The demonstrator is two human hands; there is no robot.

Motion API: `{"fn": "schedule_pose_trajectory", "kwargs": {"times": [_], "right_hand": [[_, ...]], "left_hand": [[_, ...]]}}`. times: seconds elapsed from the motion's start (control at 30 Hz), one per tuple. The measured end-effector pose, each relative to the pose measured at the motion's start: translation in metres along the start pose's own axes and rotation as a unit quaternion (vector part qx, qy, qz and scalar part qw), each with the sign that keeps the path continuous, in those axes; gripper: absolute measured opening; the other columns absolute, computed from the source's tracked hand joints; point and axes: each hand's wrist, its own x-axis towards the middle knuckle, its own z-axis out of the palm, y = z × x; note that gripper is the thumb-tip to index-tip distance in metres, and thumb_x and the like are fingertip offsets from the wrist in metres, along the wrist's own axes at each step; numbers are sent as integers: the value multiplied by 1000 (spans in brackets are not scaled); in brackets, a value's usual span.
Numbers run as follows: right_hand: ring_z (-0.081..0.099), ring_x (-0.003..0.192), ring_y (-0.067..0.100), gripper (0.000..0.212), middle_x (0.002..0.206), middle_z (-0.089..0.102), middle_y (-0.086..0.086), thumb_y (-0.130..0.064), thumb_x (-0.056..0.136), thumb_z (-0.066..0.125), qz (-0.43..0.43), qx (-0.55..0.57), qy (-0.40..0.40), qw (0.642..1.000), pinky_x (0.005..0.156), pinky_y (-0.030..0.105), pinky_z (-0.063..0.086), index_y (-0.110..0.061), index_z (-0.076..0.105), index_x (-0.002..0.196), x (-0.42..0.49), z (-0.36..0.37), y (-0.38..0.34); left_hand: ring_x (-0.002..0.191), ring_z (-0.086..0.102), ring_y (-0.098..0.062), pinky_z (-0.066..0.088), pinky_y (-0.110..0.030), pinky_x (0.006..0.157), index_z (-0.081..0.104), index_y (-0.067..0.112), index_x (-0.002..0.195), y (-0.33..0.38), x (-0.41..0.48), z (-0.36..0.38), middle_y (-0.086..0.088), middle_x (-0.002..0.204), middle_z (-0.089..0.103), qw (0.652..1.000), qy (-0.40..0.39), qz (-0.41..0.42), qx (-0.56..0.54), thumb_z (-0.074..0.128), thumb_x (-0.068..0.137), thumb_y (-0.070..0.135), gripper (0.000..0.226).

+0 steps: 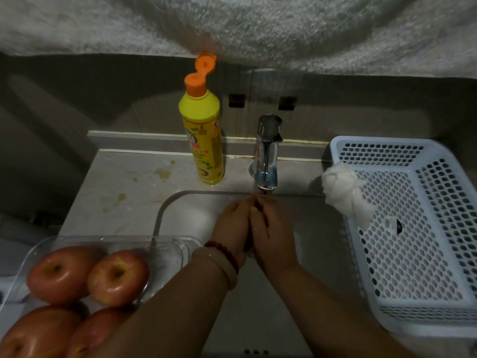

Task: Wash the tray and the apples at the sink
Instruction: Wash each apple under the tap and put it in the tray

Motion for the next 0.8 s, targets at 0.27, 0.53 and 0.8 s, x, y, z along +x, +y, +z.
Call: {"fn": "schedule_pose_trajectory", "kwargs": {"times": [0.27, 0.53, 0.8], "right_hand": [[69, 78, 22, 29, 97, 74, 12, -38, 89, 60, 487, 380, -27, 786, 60, 28, 52, -16, 69, 105, 23, -12, -32], [62, 98, 18, 35, 103, 64, 3, -53, 87, 43, 126, 103, 7, 987, 85, 34, 50, -28, 60, 105, -5, 3, -5], [68, 85, 25, 23, 93, 72, 10, -40, 90, 59, 433, 239, -1, 869, 74, 40, 57, -18, 69, 93, 27, -11, -26]], "left_hand": [[86, 65, -12, 50, -25, 64, 62, 27, 98, 4, -3, 9, 1, 94, 68, 991, 68, 88, 71, 50, 96, 31, 13], [94, 69, -19, 56, -36, 82, 65, 21, 109, -5, 2, 2, -6, 101, 72, 999, 18, 32, 13, 56, 89, 49, 35], [80, 60, -7, 49, -19, 54, 55, 21, 108, 0, -6, 10, 4, 91, 62, 995, 68, 62, 43, 46, 98, 36, 20]]}}
